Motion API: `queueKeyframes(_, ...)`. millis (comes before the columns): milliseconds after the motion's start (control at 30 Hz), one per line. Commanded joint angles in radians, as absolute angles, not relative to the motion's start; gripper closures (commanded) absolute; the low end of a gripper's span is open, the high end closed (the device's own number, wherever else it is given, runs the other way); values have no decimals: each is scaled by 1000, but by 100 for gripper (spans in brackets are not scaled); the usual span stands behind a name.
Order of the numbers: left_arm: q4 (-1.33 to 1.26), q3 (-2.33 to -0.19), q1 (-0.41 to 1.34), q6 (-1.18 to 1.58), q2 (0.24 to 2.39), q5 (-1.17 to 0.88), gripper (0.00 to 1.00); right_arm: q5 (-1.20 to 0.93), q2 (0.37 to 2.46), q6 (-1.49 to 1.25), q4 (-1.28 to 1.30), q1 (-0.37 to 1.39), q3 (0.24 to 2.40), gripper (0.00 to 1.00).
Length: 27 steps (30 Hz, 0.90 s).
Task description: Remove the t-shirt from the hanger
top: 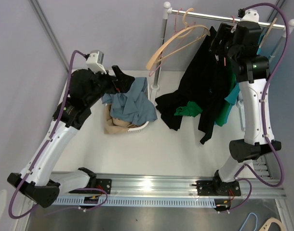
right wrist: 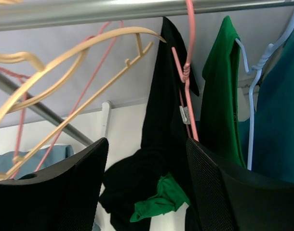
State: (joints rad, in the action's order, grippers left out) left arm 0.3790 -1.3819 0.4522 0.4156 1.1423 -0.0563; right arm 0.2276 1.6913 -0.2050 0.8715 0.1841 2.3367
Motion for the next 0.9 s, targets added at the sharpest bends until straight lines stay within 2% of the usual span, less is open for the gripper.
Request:
queueKeyframes(0, 376, -1428, 454, 371, 1098, -133, 1, 212, 1723, -176, 873, 163, 2365, 30)
queueKeyframes(267, 266, -1373, 454, 394, 1026, -167, 1, 232, 1769, -152, 781, 146, 2333, 30)
queueKeyframes(467, 167, -1326, 454, 489, 974, -100, 1, 277, 1766, -114, 669, 147, 2257, 30)
queueKeyframes(567, 25, -1212, 453, 491, 905, -72, 0, 298, 1772, -92, 614, 143, 2221, 30)
queueKeyframes(867, -48, -1143, 453, 446, 862, -35, 0, 337, 1798, -77, 526, 123, 2200, 30)
